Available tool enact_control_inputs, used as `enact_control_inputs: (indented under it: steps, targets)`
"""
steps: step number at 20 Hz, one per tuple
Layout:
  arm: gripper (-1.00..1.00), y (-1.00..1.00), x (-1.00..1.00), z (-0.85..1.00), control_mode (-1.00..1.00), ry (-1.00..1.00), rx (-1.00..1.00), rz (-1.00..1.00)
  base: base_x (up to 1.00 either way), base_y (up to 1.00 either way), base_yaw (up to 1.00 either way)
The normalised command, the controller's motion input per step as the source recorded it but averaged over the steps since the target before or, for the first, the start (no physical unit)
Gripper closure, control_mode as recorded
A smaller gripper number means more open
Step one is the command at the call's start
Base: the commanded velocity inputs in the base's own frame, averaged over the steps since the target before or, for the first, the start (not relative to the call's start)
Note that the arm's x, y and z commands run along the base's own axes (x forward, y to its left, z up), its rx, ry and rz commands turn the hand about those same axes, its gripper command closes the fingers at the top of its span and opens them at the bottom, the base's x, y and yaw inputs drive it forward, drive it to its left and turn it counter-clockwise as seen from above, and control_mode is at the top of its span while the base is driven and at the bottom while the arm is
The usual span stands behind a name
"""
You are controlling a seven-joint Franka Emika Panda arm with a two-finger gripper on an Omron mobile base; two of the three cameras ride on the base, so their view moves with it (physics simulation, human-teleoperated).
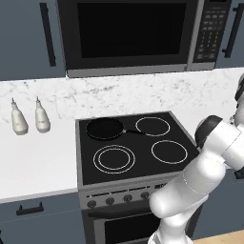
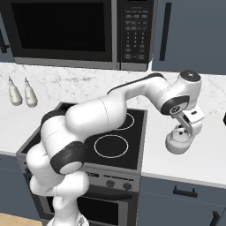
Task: Pick the kettle from the counter and place it on a stove burner. Then turn the burner on.
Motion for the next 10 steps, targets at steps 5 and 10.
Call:
enact_control_inputs:
  steps: [5, 10]
  targets:
    - [-1.0, 0.0, 0.02, -0.4, -1.0, 0.0, 0.0, 0.0, 0.0, 0.0, 0.0]
    - [-1.0, 0.0, 0.26, -0.37, -1.0, 0.0, 0.0, 0.0, 0.0, 0.0, 0.0]
